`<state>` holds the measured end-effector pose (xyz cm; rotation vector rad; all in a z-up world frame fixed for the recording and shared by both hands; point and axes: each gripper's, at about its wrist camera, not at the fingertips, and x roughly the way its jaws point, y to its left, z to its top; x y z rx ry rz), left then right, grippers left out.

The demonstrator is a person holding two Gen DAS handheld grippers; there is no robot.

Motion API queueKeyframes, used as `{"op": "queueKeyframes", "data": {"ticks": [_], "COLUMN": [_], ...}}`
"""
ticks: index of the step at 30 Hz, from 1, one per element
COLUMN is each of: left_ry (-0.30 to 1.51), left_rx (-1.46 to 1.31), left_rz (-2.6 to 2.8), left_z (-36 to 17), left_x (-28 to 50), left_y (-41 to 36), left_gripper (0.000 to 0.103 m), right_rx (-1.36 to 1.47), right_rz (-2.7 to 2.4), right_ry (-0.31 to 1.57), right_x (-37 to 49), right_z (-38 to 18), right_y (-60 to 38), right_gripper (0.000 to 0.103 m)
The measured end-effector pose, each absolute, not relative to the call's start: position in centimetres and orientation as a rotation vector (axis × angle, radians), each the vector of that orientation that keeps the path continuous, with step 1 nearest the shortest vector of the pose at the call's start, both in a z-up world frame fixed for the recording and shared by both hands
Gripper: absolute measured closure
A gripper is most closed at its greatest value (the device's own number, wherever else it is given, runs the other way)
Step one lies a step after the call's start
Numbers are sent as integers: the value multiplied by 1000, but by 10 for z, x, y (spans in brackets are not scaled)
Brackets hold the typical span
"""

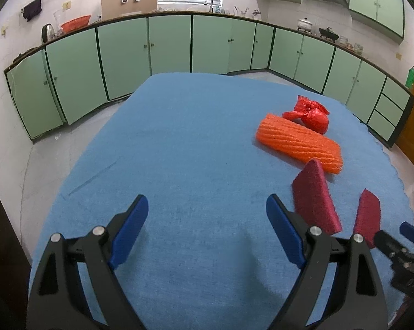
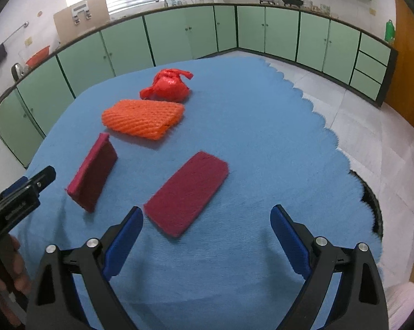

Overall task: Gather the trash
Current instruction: 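Grasp a dark red scouring pad with the right tool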

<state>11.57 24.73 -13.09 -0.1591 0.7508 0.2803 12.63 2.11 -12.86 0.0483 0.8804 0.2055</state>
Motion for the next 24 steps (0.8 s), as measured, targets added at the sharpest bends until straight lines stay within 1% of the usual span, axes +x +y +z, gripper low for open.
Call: {"op": "queueKeyframes", "data": {"ticks": [5, 7, 11, 12, 13, 14, 15, 16, 19, 24], "left_ry": [748, 748, 746, 747, 749, 750, 750, 751, 752, 756], "left_rx": [-157, -157, -164, -166, -168, -170, -169, -168, -169, -167], "left_rz": [288, 290, 293, 293, 291, 288, 286, 284, 276, 259], "left_z": [-129, -129, -129, -129, -130, -130, -130, -131, -131, -133], "left_x": [114, 113, 114, 115, 115, 115, 116, 116, 116, 117], "left_y": [252, 253, 257, 258, 258, 257, 256, 256, 254, 246], "left_gripper": [18, 18, 18, 18, 18, 18, 18, 18, 18, 18], "right_rx": [52, 29, -11, -10, -6, -6, -11, -21, -34, -28], "right_rz": [156, 134, 88, 88, 86, 90, 99, 104, 115, 94], "right_ry": [875, 861, 843, 842, 838, 836, 834, 833, 850, 860], "right_x": [126, 125, 125, 126, 126, 126, 126, 125, 124, 124], "right_z": [-140, -144, -148, -148, -148, -148, -147, -146, -144, -143], "right_y": [42, 49, 54, 54, 52, 51, 50, 49, 41, 25], "right_gripper": [13, 19, 21, 24, 30, 34, 42, 47, 48, 47]}}
